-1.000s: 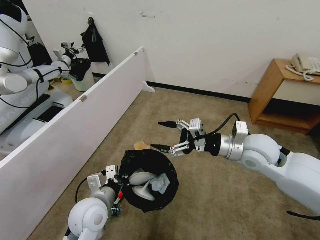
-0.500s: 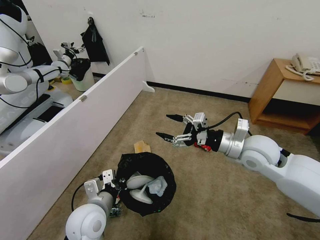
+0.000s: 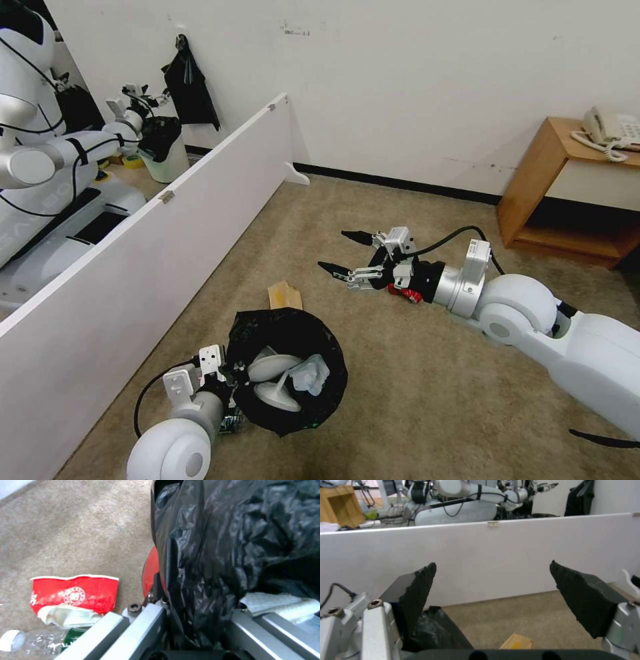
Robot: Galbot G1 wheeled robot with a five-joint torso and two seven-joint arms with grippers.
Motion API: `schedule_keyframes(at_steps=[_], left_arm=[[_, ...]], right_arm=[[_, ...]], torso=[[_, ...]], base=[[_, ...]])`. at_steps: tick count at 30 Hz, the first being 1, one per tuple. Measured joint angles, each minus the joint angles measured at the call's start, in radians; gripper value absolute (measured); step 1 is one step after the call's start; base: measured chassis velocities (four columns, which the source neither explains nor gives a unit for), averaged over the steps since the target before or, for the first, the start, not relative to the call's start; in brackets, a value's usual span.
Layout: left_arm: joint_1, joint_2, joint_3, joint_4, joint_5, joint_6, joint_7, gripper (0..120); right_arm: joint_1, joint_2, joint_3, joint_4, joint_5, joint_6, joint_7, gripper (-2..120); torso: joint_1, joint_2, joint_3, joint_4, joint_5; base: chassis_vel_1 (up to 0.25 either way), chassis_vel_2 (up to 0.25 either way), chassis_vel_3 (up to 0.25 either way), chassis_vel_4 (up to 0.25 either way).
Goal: Pick up the trash bin, then pick up the garbage from the floor and place it into the trash bin.
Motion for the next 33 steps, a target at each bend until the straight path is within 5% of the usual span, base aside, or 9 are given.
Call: schedule_keyframes(at_steps=[33], left_arm=[[0.011,-0.053,0.004,0.002,0.068,-0.008,0.035,0]], right_arm=[[-0.008,0.017,0.014,-0.018,-0.009,0.0,-0.006,88]], torso=[[0.0,0.0,0.0,-0.0002,0.0]], base=[[0.0,0.0,0.0,0.0]])
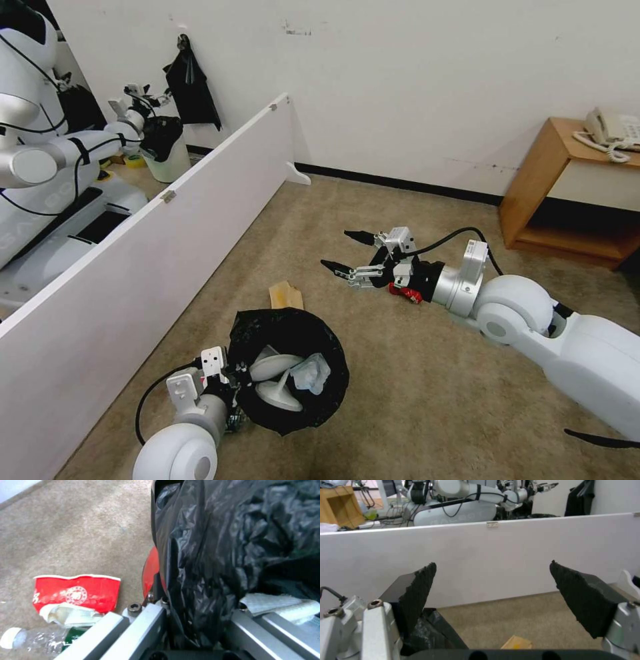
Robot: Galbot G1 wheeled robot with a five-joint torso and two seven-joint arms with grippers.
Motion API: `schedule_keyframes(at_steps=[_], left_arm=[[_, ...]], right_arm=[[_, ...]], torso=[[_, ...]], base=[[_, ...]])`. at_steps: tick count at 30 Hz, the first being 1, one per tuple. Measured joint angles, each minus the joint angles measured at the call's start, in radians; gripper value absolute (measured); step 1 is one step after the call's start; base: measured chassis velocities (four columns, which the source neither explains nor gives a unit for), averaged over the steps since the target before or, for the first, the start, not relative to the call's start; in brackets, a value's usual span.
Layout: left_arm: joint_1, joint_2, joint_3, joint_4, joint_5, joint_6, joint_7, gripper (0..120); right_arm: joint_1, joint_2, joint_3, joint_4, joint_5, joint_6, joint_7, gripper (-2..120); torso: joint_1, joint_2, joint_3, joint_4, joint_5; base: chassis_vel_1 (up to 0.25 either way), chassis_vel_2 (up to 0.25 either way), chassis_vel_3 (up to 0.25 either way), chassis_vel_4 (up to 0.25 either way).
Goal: Pick up the trash bin, then pick up the garbage from the floor and place it into the trash bin.
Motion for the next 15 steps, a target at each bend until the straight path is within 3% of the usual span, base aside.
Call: schedule_keyframes(at_steps=[15], left_arm=[[0.001,0.012,-0.006,0.0,0.001,-0.001,0.001,0]], right_arm=[[0.012,0.002,-0.006,-0.006,0.001,0.001,0.0,88]], torso=[[0.0,0.0,0.0,0.0003,-0.0001]], base=[[0.067,0.067,0.073,0.067]])
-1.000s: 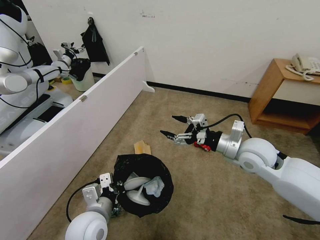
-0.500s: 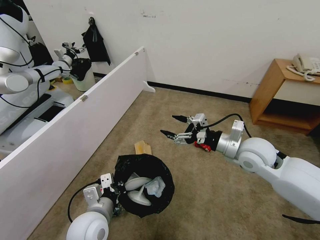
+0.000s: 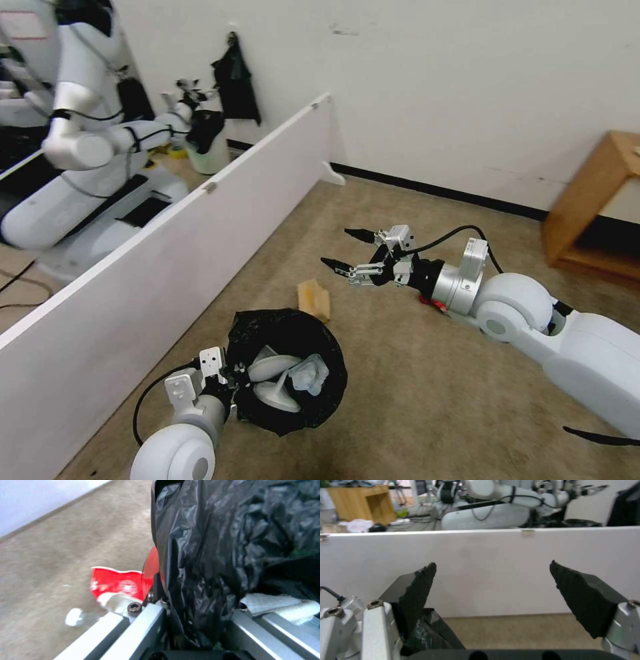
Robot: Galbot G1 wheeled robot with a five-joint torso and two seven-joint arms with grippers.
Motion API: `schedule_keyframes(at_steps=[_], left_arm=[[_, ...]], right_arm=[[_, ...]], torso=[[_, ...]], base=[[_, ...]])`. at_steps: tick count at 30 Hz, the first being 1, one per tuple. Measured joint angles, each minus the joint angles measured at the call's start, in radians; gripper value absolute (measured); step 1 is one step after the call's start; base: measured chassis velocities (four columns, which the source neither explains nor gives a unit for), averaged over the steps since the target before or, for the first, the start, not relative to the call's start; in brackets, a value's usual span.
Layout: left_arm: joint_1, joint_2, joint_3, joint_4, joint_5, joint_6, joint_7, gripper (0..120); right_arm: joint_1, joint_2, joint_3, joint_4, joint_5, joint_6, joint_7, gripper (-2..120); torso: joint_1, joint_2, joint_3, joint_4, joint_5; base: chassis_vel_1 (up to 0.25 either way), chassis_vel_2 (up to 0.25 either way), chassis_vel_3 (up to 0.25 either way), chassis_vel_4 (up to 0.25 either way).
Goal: Pick up the trash bin, then pick up the garbage from the floor and place it into the trash bin.
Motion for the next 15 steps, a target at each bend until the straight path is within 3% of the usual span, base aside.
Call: schedule_keyframes(at_steps=[8,15], left_arm=[[0.003,0.0,-0.003,0.0,0.004,-0.002,0.0,0],[0.002,0.001,-0.004,0.01,0.009,-0.01,0.002,0]], right_arm=[[0.001,0.0,-0.001,-0.001,0.0,0.0,0.0,88],[0.005,0.002,-0.005,-0.01,0.001,0.002,-0.003,88]], torso=[[0.0,0.0,0.0,0.0001,0.0],[0.0,0.0,0.0,-0.0006,0.0]], base=[[0.065,0.068,0.086,0.071],[0.0,0.0,0.0,0.0]])
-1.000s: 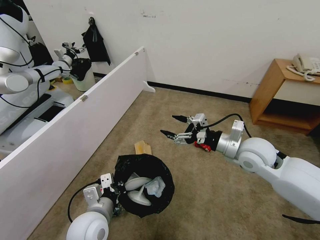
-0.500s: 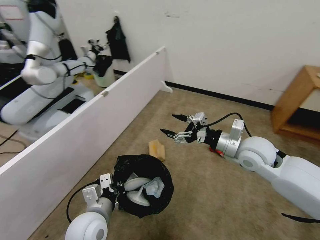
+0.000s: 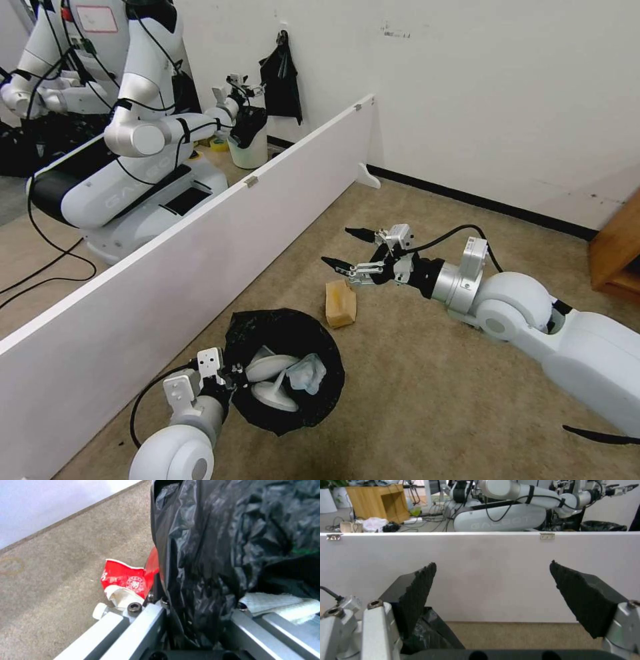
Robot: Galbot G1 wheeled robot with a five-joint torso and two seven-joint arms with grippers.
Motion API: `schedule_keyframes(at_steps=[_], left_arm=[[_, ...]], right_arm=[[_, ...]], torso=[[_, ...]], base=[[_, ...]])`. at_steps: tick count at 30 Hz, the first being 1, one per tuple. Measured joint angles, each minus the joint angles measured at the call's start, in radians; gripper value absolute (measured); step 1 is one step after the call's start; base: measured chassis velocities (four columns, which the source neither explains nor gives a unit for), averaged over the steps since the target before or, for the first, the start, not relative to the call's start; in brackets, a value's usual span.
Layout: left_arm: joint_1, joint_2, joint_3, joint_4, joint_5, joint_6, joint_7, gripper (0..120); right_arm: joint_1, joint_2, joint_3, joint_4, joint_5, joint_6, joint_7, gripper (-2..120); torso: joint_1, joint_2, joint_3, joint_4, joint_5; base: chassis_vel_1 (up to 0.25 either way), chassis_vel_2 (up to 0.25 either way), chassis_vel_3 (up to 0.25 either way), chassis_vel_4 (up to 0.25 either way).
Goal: Pick up the trash bin, then pick up the garbage from the floor and place it into the trash bin.
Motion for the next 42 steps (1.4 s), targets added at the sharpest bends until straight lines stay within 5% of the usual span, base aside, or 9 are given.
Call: schedule_keyframes(at_steps=[42], left_arm=[[-0.041,0.012,-0.016,0.042,-0.049,0.002,-0.006,0]], right_arm=[[0.024,0.032,-0.032,-0.049,-0.005,0.001,-0.026,88]], torso=[[0.0,0.0,0.0,0.0005,0.0]], base=[[0.0,0.0,0.0,0.0]])
